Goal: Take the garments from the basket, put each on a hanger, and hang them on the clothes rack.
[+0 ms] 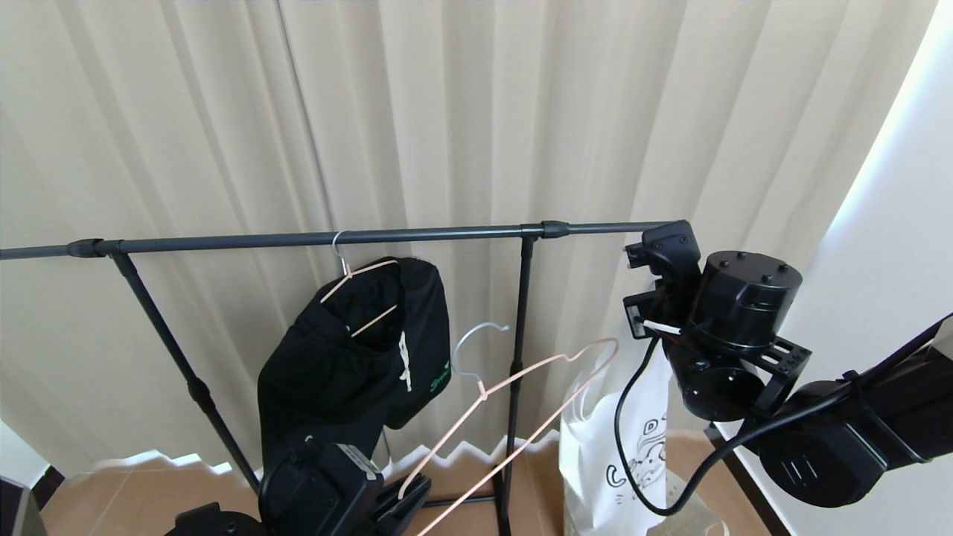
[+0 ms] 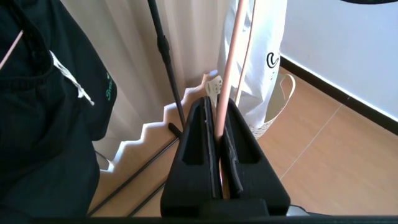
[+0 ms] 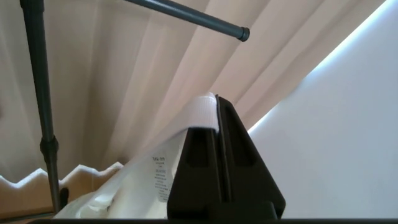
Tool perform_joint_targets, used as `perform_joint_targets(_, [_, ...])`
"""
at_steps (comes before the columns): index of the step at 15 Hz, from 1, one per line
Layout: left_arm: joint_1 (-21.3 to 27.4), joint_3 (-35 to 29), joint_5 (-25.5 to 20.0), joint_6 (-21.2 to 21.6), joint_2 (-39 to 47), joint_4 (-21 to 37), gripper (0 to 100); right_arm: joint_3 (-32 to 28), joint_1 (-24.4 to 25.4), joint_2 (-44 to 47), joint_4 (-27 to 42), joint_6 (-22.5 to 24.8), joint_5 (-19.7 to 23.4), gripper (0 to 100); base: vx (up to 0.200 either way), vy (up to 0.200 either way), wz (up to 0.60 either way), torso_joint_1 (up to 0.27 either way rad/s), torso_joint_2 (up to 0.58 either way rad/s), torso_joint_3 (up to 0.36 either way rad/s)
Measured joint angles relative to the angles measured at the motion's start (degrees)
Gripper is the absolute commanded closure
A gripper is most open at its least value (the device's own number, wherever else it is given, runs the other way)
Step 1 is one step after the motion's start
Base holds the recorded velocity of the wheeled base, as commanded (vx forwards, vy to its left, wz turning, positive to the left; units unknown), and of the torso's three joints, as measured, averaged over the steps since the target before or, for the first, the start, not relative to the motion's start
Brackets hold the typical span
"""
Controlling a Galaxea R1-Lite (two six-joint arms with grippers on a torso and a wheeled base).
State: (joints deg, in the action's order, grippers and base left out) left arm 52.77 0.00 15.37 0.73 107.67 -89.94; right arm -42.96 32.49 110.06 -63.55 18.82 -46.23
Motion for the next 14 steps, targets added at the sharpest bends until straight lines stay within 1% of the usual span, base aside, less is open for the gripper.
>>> perform_joint_targets(7, [0.5, 0.0, 0.0, -0.8, 0.4, 0.0, 100, 0.8, 4.6, 0.3, -0.8, -0.3, 0.1, 100, 0.0, 0.0, 0.0, 0.0, 0.0, 0.0])
perform_joint_targets(10, [0.4, 0.0, 0.0, -2.1, 0.5, 0.0, 100, 1.2, 5.9, 0.4, -0.9, -0.4, 0.1, 100, 0.0, 0.0, 0.0, 0.0, 0.0, 0.0])
perform_joint_targets(14, [-1.3, -0.5, 0.6, -2.6, 0.6, 0.0, 100, 1.9, 8.3, 0.4, -0.9, -0.4, -0.1, 100, 0.0, 0.0, 0.0, 0.0, 0.0, 0.0])
